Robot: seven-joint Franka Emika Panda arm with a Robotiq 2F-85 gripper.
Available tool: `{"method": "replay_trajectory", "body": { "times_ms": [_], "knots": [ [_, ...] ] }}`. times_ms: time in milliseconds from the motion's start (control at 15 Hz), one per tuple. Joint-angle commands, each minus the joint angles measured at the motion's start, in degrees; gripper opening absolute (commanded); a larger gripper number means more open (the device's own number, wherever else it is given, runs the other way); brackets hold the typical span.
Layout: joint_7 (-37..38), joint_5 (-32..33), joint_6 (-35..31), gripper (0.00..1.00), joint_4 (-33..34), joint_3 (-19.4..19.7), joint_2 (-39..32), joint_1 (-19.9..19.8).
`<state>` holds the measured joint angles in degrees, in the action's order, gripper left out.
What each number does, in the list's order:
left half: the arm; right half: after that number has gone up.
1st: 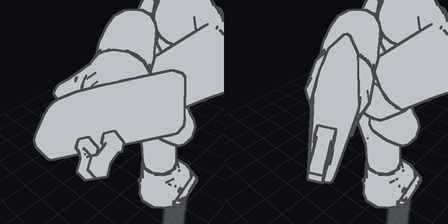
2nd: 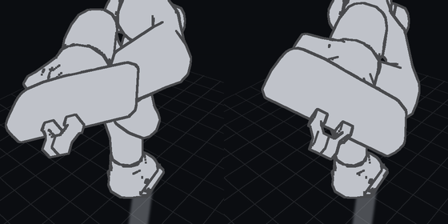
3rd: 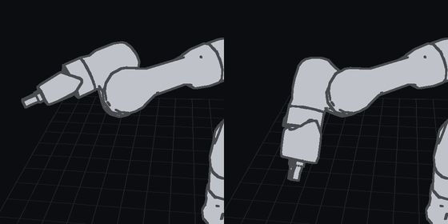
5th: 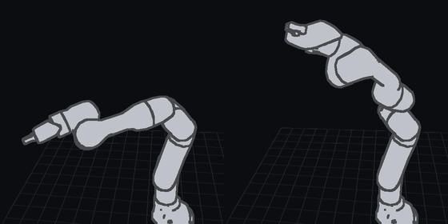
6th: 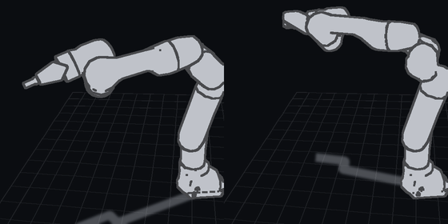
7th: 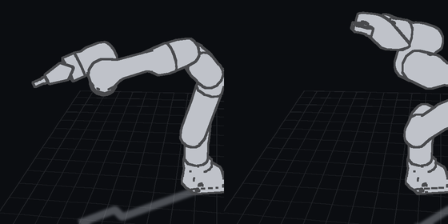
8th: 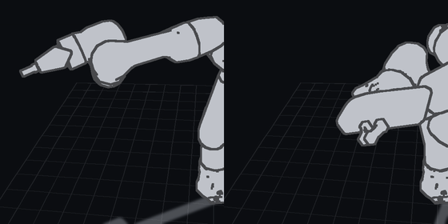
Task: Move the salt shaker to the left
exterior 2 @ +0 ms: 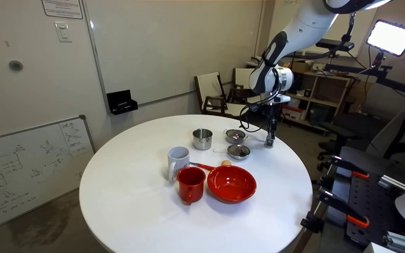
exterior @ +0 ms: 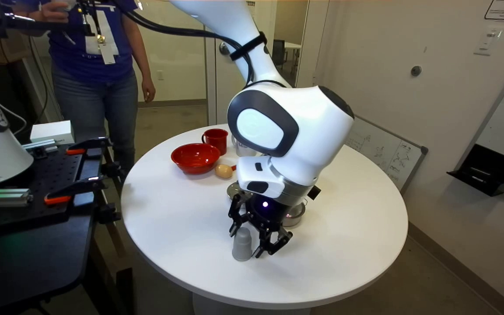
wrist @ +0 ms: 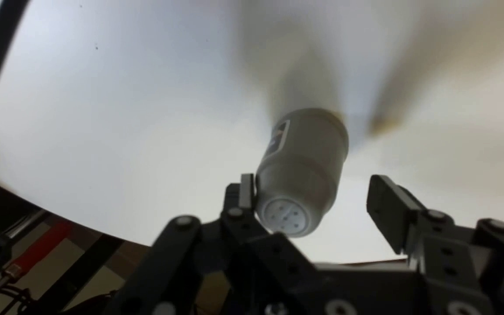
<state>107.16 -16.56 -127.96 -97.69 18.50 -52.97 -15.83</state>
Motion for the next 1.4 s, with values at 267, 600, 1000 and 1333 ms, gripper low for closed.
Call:
{"method": "replay_trajectory", "body": {
  "times_ms": [267, 600, 1000, 1333],
  "knots": [
    [3.04, -0.65, 1.12, 0.2, 2.41, -0.5, -0.93, -0.96],
    [3.92, 1.6, 0.13, 0.19, 1.95, 0.87, -0.26, 0.46],
    [0.29, 9.43, -1.31, 0.19, 4.0, 2.46, 0.02, 3.31],
    [-8.35, 14.86, -4.85, 0.19, 5.69, 1.04, 0.6, 4.06]
  ]
}}
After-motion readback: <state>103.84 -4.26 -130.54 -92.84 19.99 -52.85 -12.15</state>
